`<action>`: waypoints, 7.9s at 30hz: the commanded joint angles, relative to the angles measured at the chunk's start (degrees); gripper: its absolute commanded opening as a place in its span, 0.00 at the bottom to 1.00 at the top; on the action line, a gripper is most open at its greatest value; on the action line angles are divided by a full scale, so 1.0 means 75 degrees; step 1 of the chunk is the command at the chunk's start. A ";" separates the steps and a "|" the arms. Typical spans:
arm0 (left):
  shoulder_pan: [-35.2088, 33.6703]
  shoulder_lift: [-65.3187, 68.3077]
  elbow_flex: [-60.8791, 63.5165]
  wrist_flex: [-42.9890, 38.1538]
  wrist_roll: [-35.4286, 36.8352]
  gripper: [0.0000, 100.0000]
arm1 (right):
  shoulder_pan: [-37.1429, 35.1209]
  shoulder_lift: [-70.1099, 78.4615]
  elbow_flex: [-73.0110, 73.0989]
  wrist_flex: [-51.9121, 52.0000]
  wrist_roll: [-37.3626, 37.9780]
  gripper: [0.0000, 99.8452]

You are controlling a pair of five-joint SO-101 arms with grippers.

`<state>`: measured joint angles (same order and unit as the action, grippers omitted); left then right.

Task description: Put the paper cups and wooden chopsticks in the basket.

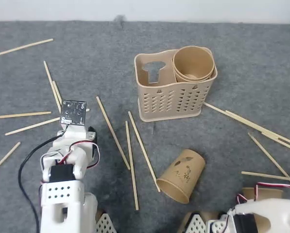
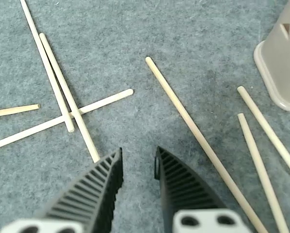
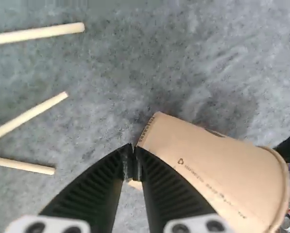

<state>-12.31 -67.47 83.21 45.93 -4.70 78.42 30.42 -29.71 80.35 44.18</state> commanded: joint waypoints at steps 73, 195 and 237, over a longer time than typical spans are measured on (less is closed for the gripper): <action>0.0023 -0.0129 0.0029 -0.0211 -0.0059 0.10 | -0.1319 0.1717 -0.2157 0.2960 0.0949 0.01; 0.0059 -0.0117 0.0053 -0.0363 -0.0023 0.10 | -0.3042 -1.0192 0.7971 0.0358 -0.3036 0.01; 0.1700 -0.0070 -0.2901 0.3329 0.0293 0.10 | -0.6300 -1.7612 1.2730 0.0803 -0.3739 0.01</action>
<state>-3.87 -67.47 69.23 64.75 -2.77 34.81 -103.21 69.36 85.36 15.25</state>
